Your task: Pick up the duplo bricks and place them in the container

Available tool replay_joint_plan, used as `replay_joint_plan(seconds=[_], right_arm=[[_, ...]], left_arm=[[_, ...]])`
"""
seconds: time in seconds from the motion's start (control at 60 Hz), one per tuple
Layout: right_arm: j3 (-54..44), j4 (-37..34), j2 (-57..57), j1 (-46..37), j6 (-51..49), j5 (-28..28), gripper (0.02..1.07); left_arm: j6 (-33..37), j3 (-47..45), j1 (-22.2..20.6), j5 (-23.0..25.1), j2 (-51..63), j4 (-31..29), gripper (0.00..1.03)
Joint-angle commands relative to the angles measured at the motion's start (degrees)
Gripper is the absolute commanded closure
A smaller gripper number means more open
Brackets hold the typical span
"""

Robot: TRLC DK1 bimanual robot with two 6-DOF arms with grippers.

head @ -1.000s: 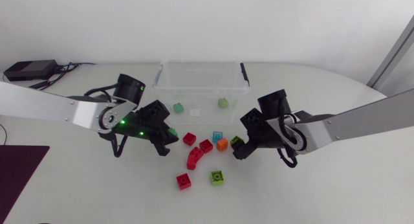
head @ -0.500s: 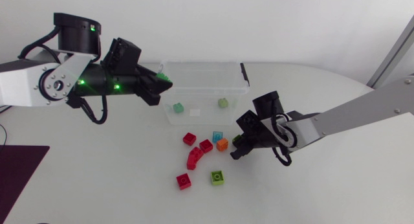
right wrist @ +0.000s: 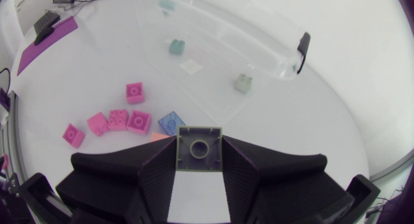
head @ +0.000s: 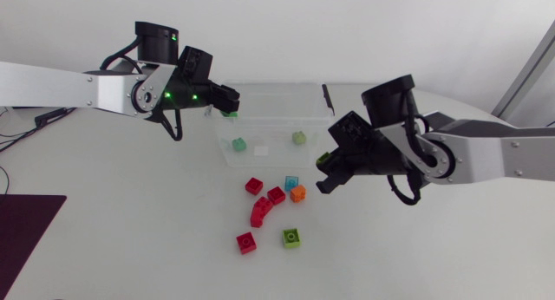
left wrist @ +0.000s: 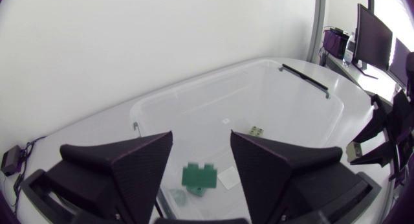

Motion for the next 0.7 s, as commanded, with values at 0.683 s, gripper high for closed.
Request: replay_joint_plan(seconds=[0.683], right_arm=[[28.5, -0.1, 13.6, -0.3, 3.2, 2.2, 0.81]], left_arm=[[17.2, -21.3, -4.4, 12.0, -26.7, -23.4, 0.13]])
